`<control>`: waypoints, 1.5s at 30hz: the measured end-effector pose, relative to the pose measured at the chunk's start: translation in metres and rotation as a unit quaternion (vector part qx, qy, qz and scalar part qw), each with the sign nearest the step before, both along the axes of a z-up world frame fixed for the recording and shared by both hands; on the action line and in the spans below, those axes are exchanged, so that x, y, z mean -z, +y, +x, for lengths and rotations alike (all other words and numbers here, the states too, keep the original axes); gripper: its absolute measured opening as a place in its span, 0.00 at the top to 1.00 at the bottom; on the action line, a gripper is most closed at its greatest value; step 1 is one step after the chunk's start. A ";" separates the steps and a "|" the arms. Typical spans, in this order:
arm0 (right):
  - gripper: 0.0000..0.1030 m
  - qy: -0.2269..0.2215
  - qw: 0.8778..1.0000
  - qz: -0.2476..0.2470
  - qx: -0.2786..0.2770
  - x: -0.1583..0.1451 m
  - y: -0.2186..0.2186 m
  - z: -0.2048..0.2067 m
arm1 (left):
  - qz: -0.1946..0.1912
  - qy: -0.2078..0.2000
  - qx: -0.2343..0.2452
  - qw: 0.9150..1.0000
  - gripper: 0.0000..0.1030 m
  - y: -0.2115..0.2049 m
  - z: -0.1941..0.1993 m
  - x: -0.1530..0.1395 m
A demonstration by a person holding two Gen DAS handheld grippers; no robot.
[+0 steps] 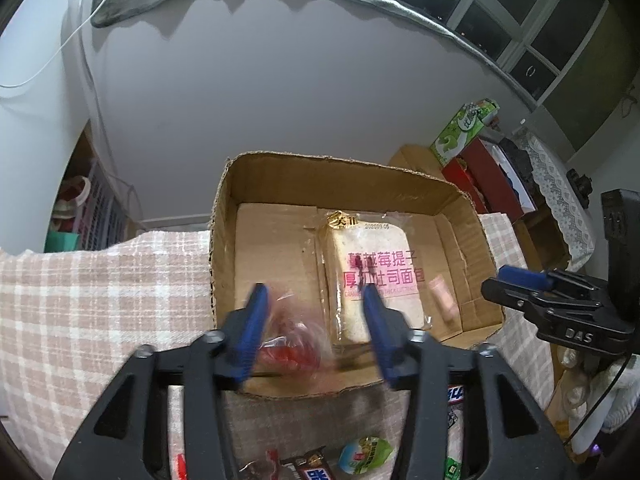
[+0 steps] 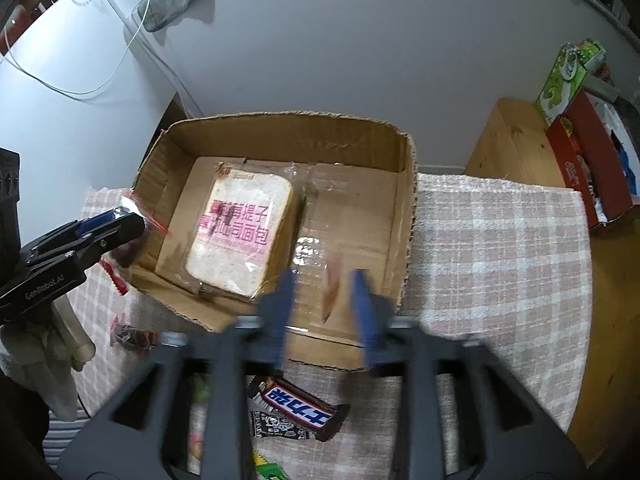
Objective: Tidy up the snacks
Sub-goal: 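Carry both candies into the box and open both grippers, then withdraw both grippers from the box back over the snacks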
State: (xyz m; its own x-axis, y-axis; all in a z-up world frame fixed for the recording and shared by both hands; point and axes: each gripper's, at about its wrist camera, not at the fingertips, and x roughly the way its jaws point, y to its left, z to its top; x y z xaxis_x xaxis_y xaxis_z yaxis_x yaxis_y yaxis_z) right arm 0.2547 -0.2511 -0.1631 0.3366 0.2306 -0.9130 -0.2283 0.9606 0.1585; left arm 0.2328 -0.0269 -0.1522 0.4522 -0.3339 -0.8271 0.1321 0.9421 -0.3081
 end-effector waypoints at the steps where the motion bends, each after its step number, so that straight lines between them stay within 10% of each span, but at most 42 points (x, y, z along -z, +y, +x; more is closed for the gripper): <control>1: 0.46 -0.003 1.000 0.000 -0.002 -0.001 0.000 -0.001 | 0.003 -0.002 -0.002 1.000 0.47 0.001 -0.001 0.000; 26: 0.46 -0.011 0.999 0.012 -0.033 -0.019 -0.005 -0.085 | -0.028 -0.026 0.004 0.999 0.47 0.021 -0.083 -0.028; 45: 0.47 0.050 0.996 0.000 -0.071 0.035 -0.011 -0.178 | 0.013 0.047 0.091 0.995 0.61 0.008 -0.178 0.027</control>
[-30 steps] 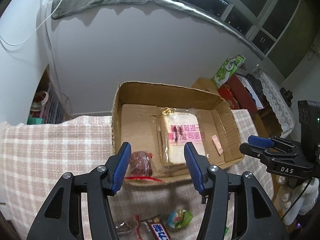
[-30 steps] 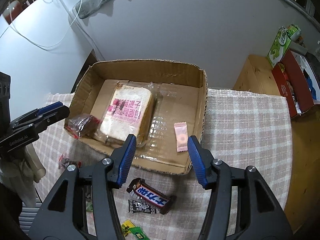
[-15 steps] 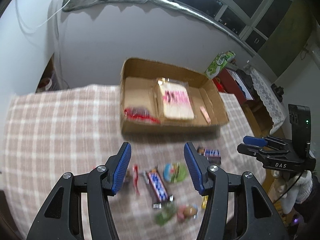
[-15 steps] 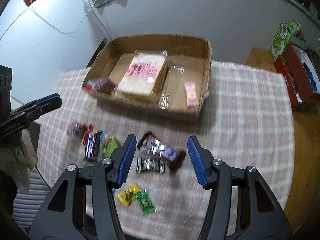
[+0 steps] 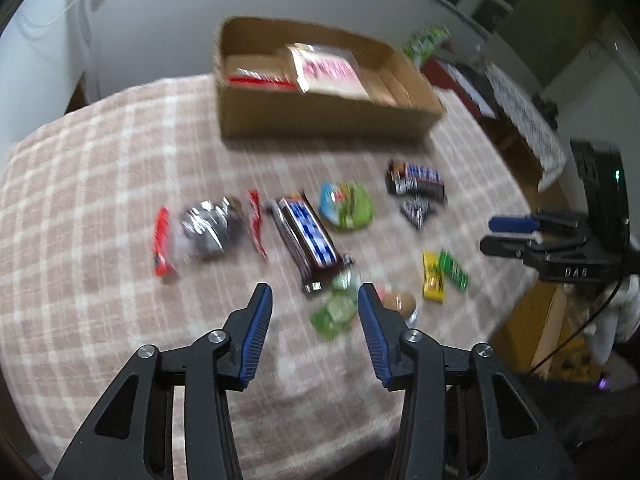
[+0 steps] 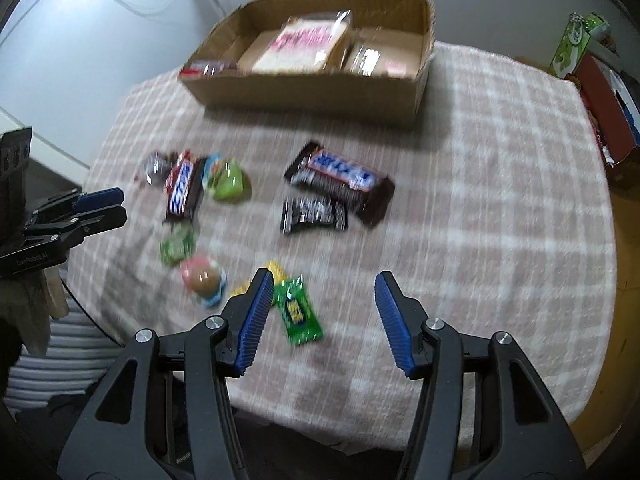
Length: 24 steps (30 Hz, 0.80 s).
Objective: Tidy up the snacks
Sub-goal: 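Withdraw both grippers from the box back over the snacks, then close the right gripper on the green candy while the left grasps the light-green candy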
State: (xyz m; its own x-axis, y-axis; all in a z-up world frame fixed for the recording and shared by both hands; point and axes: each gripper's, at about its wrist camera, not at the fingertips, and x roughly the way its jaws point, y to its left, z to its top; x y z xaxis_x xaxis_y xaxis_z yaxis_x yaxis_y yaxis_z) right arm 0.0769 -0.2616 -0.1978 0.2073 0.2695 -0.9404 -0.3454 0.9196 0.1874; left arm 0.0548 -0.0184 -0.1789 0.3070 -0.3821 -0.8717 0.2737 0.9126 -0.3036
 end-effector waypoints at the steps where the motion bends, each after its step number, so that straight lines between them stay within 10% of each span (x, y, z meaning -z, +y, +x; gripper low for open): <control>1: 0.50 0.003 1.000 -0.005 -0.007 0.005 0.003 -0.004 | 0.007 0.001 0.011 1.000 0.62 -0.004 -0.003 0.004; 24: 0.65 -0.006 0.996 -0.063 -0.056 0.040 0.036 -0.015 | 0.102 -0.035 0.108 0.988 0.68 -0.049 -0.010 0.038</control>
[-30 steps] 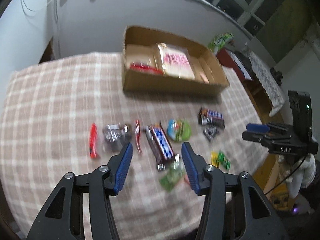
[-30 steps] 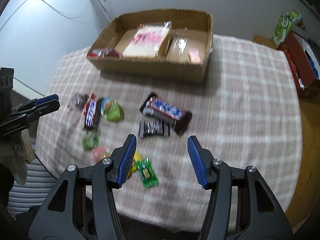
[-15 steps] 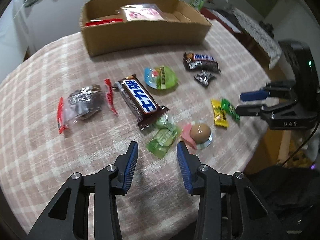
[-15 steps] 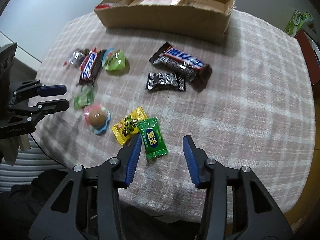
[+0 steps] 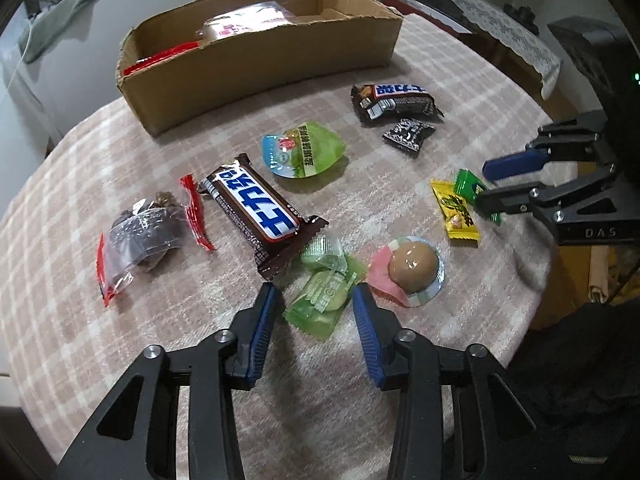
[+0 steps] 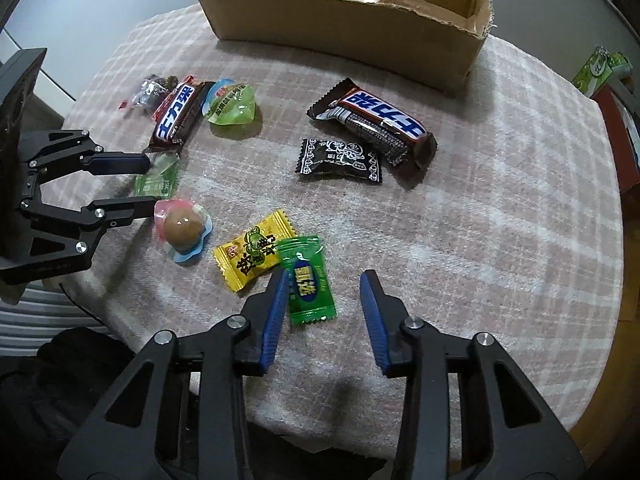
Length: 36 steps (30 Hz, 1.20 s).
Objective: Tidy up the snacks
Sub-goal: 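Close the right gripper on the green candy while the left grasps the light-green candy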
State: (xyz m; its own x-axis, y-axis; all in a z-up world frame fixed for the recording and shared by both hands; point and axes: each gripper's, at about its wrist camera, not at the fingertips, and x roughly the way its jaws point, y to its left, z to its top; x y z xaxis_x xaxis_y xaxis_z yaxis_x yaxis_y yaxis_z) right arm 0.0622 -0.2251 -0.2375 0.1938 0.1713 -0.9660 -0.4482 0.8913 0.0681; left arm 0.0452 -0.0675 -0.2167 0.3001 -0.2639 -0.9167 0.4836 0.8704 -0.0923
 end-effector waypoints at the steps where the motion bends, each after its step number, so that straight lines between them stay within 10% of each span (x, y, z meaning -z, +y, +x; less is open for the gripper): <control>1: 0.65 0.000 1.000 0.001 0.002 0.001 0.000 0.001 | -0.002 -0.001 -0.005 1.000 0.68 0.000 0.001 0.000; 36: 0.81 -0.022 0.999 0.015 0.028 -0.014 -0.011 -0.001 | -0.109 0.005 -0.093 0.990 0.80 0.009 -0.021 -0.025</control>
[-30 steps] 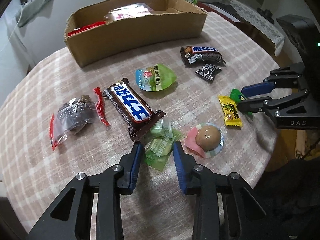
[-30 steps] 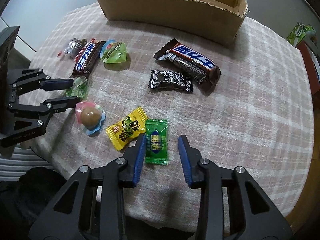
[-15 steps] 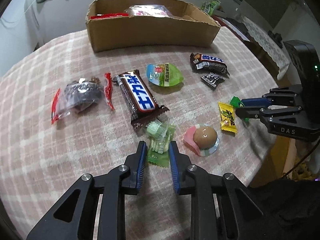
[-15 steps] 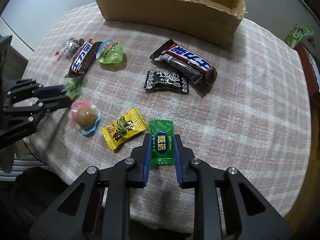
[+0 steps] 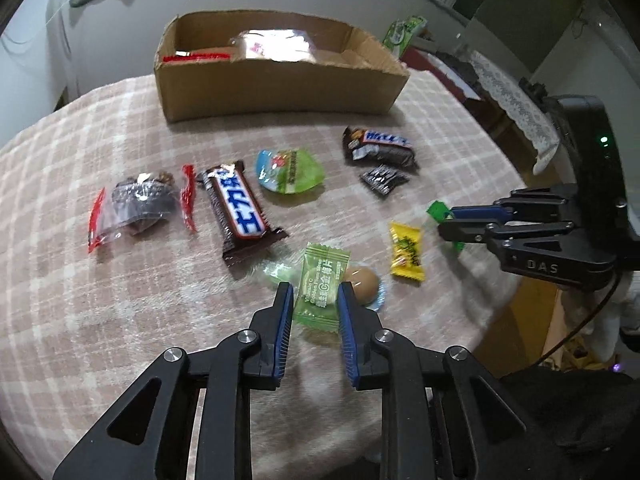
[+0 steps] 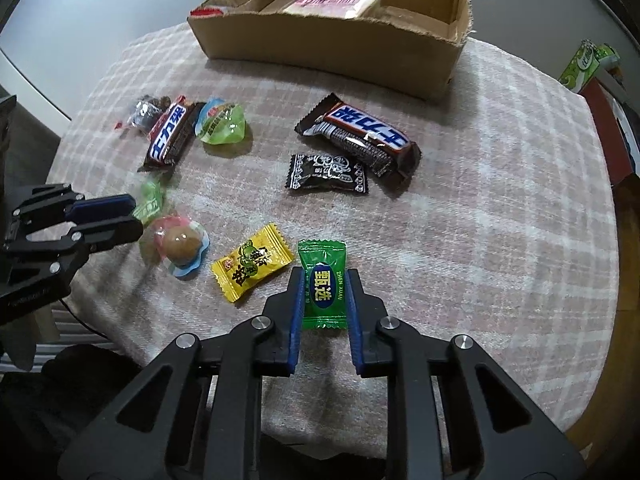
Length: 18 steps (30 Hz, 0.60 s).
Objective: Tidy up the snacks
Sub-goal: 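Close the right gripper on the green candy while the left grasps the light-green candy, then carry both green candies into the box and open both grippers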
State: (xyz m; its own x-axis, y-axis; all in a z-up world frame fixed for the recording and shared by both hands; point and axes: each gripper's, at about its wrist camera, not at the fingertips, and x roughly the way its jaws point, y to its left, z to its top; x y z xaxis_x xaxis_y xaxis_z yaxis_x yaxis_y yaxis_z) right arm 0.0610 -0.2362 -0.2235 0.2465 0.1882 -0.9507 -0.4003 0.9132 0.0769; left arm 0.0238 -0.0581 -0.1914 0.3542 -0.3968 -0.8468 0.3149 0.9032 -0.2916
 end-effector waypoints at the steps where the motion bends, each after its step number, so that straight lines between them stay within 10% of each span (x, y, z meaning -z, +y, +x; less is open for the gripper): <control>1: 0.81 -0.001 1.000 0.002 0.002 -0.002 -0.002 0.000 | -0.003 -0.003 -0.002 1.000 0.80 0.000 0.001 -0.003; 18: 0.81 -0.075 0.996 0.041 0.029 -0.072 -0.009 0.042 | -0.018 -0.066 -0.058 0.996 0.80 0.021 0.060 -0.052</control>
State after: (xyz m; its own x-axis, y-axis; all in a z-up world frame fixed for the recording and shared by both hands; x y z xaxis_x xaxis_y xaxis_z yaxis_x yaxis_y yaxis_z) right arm 0.1030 -0.2456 -0.1515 0.3967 0.2458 -0.8844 -0.3599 0.9280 0.0965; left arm 0.0842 -0.0366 -0.1396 0.5060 -0.3756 -0.7765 0.2466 0.9256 -0.2871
